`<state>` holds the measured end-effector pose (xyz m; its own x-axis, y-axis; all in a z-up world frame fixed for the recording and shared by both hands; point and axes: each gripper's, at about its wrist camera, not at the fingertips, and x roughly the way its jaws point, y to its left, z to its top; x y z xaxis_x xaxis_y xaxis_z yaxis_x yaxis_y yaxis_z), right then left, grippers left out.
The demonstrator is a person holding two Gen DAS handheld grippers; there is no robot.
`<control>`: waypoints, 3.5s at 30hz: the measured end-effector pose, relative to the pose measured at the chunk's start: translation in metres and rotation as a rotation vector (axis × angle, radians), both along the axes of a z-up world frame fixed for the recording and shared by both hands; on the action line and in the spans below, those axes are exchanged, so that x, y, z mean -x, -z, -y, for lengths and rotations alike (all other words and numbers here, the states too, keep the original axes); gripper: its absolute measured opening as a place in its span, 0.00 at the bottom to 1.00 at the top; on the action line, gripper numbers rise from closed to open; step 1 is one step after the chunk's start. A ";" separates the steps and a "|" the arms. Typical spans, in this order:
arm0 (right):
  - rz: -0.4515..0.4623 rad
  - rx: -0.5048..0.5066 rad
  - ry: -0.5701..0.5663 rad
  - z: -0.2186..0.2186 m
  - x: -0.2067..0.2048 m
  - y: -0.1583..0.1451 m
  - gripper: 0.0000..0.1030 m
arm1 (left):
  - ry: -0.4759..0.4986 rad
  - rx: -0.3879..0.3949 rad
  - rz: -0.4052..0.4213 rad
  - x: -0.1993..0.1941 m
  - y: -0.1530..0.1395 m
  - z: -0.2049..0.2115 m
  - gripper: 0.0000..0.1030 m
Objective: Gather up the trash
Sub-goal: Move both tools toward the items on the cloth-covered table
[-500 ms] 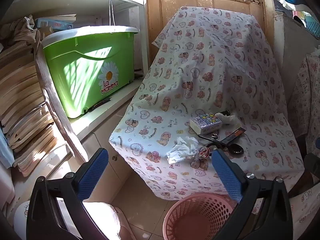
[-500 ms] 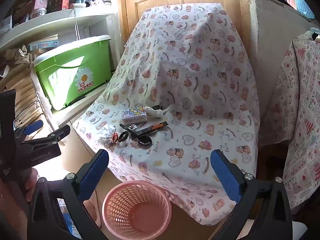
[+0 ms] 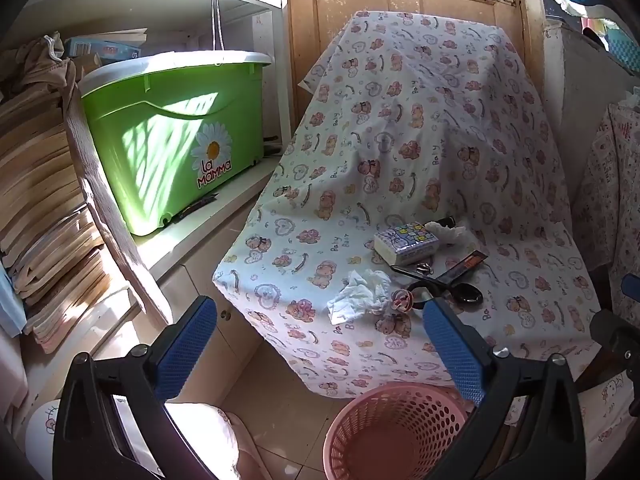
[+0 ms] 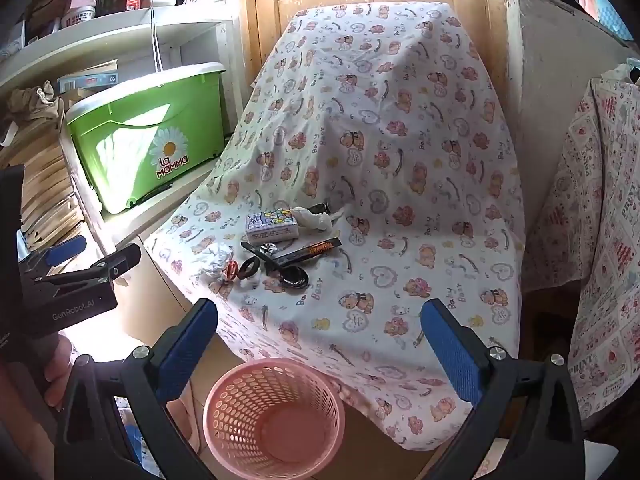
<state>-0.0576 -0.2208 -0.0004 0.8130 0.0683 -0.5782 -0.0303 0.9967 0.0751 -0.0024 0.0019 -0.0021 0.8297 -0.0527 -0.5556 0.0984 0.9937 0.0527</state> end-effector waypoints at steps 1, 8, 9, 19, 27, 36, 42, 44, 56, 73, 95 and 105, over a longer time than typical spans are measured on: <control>-0.001 0.007 -0.001 -0.001 -0.002 0.001 0.99 | 0.001 -0.001 -0.002 0.000 0.001 0.000 0.99; -0.032 0.006 0.010 0.001 -0.008 0.008 0.99 | -0.003 -0.004 -0.023 -0.002 0.004 0.005 0.99; -0.034 0.002 0.013 0.001 -0.009 0.008 0.99 | -0.004 -0.005 -0.024 -0.002 0.004 0.005 0.99; -0.032 -0.007 0.005 0.004 -0.008 0.009 0.99 | -0.005 -0.001 -0.039 -0.004 0.006 0.003 0.99; -0.036 0.005 0.006 -0.001 -0.014 0.006 0.99 | -0.002 0.005 -0.048 -0.006 0.007 0.003 0.99; -0.040 -0.006 0.017 0.000 -0.013 0.007 0.99 | 0.004 0.016 -0.053 -0.006 0.007 0.002 0.99; -0.043 0.011 0.023 0.000 -0.013 0.008 0.99 | -0.006 0.032 -0.071 -0.008 0.008 -0.001 0.99; -0.045 0.018 0.019 -0.001 -0.012 0.008 0.99 | -0.011 0.035 -0.077 -0.009 0.009 -0.003 0.99; -0.019 0.106 0.027 -0.010 -0.009 0.004 0.99 | -0.017 0.041 -0.104 -0.012 0.014 -0.003 0.99; -0.043 0.094 0.019 -0.012 -0.014 0.011 0.99 | -0.007 0.057 -0.133 -0.015 0.016 -0.005 0.99; -0.139 0.074 -0.064 -0.021 -0.021 0.029 0.99 | -0.009 -0.016 -0.229 -0.022 0.033 0.002 0.99; -0.206 0.070 -0.066 -0.023 -0.028 0.039 0.87 | -0.008 0.013 -0.221 -0.022 0.031 -0.003 0.98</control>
